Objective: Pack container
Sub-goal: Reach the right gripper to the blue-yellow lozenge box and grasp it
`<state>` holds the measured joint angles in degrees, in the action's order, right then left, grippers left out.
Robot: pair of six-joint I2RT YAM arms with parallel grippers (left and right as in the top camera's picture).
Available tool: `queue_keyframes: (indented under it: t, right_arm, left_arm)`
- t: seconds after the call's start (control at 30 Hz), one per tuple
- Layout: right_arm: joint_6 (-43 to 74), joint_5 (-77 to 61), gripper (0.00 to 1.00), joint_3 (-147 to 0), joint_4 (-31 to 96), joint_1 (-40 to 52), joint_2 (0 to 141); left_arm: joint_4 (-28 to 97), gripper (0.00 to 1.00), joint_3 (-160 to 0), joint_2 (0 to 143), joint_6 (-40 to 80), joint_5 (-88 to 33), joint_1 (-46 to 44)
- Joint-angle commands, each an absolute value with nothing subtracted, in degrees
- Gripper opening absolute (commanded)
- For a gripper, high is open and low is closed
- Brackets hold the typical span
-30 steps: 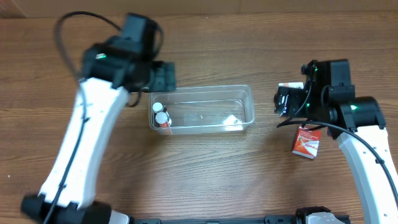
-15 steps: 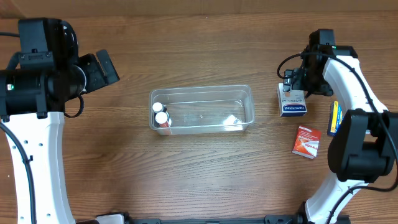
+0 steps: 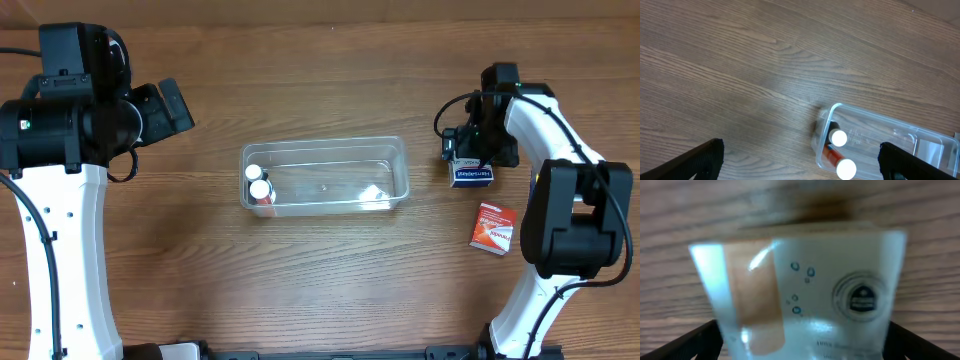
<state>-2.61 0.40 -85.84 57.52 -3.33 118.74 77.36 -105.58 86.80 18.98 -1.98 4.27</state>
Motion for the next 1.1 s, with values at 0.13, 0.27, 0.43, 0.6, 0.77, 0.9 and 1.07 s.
queue_keyframes:
  t: [0.13,0.27,0.43,0.6,0.77,0.9,1.07]
  right_arm:
    - [-2.81,0.30,0.87,-83.85,55.81,-3.22,119.39]
    - [-2.81,0.30,0.72,-84.14,55.59,-3.22,119.37]
    - [-1.28,0.27,0.69,-88.49,59.64,-3.05,116.53]
    - [0.12,-0.43,0.69,-92.82,67.16,2.55,101.16]
    - [9.80,-0.49,0.69,-92.79,68.77,20.14,90.17]
    - [15.27,-0.16,0.70,-89.14,65.67,27.66,94.78]
    - [16.58,-1.45,0.70,-89.14,66.32,27.92,101.27]
  left_arm:
    - [77.36,1.00,-106.24,86.89,18.61,-2.42,4.60]
    - [77.38,1.00,-106.24,86.89,18.61,-2.42,4.60]
    - [77.36,1.00,-106.24,86.89,18.59,-2.42,4.60]
    - [77.36,1.00,-106.24,86.89,17.61,-2.37,4.60]
    - [77.36,1.00,-106.24,86.89,17.52,-2.42,4.60]
    - [77.36,1.00,-106.24,86.89,17.52,-2.39,4.60]
    - [77.36,1.00,-106.24,86.89,17.52,-2.39,4.58]
